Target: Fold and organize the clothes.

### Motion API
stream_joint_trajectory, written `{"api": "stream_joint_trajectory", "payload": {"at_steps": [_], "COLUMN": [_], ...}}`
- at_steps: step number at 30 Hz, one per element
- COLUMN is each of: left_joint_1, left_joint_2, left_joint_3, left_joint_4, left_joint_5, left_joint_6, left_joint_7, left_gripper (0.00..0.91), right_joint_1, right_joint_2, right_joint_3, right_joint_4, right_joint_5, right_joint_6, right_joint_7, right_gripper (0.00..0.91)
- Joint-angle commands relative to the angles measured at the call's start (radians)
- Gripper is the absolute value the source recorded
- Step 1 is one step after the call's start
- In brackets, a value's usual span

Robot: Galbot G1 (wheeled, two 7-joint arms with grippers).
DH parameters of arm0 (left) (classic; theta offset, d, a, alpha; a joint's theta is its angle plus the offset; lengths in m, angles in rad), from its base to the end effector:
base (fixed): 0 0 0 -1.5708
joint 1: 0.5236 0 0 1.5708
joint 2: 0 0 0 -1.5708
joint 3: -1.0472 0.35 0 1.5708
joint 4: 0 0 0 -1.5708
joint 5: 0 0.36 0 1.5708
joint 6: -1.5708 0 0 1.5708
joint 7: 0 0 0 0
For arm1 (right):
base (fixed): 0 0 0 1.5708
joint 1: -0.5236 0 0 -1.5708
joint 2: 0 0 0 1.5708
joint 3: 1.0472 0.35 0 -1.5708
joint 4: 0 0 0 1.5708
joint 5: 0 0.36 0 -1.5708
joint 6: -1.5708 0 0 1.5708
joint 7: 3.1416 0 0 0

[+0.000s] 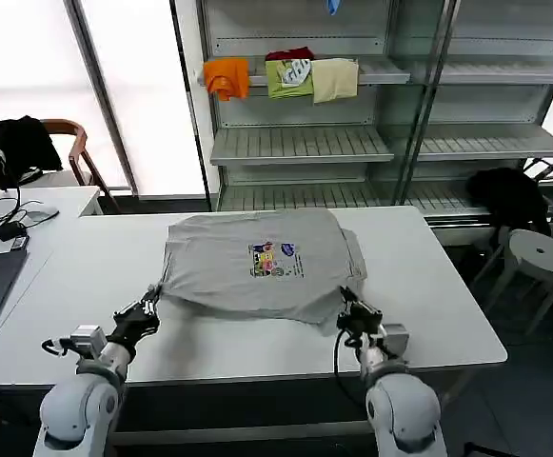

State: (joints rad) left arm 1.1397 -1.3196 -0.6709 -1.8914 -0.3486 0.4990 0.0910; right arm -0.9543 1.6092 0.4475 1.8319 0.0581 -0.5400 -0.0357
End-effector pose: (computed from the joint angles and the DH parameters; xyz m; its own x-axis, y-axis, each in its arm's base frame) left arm 0.3165 0.1074 -0.2470 -0.9699 0.0713 0.2328 0.0497 0.9940 -0.0973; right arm 0.3690 0.0363 -0.2226 -0.9729 -0.1486 0.1773 -0.1340 0.9867 0.0918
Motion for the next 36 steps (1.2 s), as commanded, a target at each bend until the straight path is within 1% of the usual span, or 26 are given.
{"api": "stream_joint_trajectory", "payload": {"at_steps": [1,5,9,11,14,18,23,24,25,26,30,31,36], "left_joint_1": [-0.182,-0.206,-0.225,-0.232,-0.243,-0.260,-0.273,-0.275,-0.277,-0.280,-0.288,-0.290,-0.287], "left_joint_2": [-0.009,-0.011,-0.017,-0.019,-0.022,-0.023,-0.022,-0.022,-0.021,-0.021,-0.022,-0.023,-0.024], "left_joint_3": [0.006,0.012,0.017,0.019,0.022,0.029,0.035,0.037,0.039,0.042,0.054,0.057,0.059], "left_joint_4": [0.188,0.249,0.291,0.305,0.321,0.345,0.366,0.369,0.372,0.376,0.382,0.382,0.362], "left_joint_5": [0.014,0.029,0.046,0.055,0.070,0.093,0.107,0.109,0.112,0.116,0.135,0.143,0.142], "left_joint_6": [0.002,-0.014,-0.023,-0.026,-0.030,-0.039,-0.046,-0.048,-0.051,-0.053,-0.060,-0.069,-0.073], "left_joint_7": [0.002,0.000,-0.002,-0.002,-0.002,-0.003,-0.001,-0.001,0.001,0.002,0.005,0.005,0.000], "left_gripper": [0.000,0.000,0.010,0.000,0.010,0.000,0.010,0.020,0.151,0.907,0.907,0.907,0.907], "right_joint_1": [0.259,0.330,0.363,0.382,0.401,0.423,0.451,0.454,0.457,0.461,0.475,0.477,0.488], "right_joint_2": [0.049,0.049,0.049,0.049,0.049,0.049,0.049,0.049,0.049,0.049,0.049,0.049,0.049], "right_joint_3": [0.001,0.018,0.029,0.042,0.046,0.036,0.030,0.028,0.028,0.028,0.031,0.031,0.045], "right_joint_4": [-0.255,-0.396,-0.487,-0.530,-0.581,-0.625,-0.676,-0.683,-0.686,-0.693,-0.714,-0.719,-0.719], "right_joint_5": [-0.013,-0.069,-0.102,-0.115,-0.122,-0.128,-0.140,-0.142,-0.143,-0.144,-0.147,-0.147,-0.132], "right_joint_6": [0.000,0.027,0.072,0.091,0.111,0.132,0.143,0.147,0.148,0.149,0.161,0.183,0.249], "right_joint_7": [-0.009,-0.040,-0.064,-0.077,-0.087,-0.097,-0.101,-0.101,-0.101,-0.100,-0.074,-0.069,-0.052], "right_gripper": [0.000,0.000,0.000,0.000,0.000,0.000,0.000,0.111,0.796,0.907,0.907,0.907,0.907]}}
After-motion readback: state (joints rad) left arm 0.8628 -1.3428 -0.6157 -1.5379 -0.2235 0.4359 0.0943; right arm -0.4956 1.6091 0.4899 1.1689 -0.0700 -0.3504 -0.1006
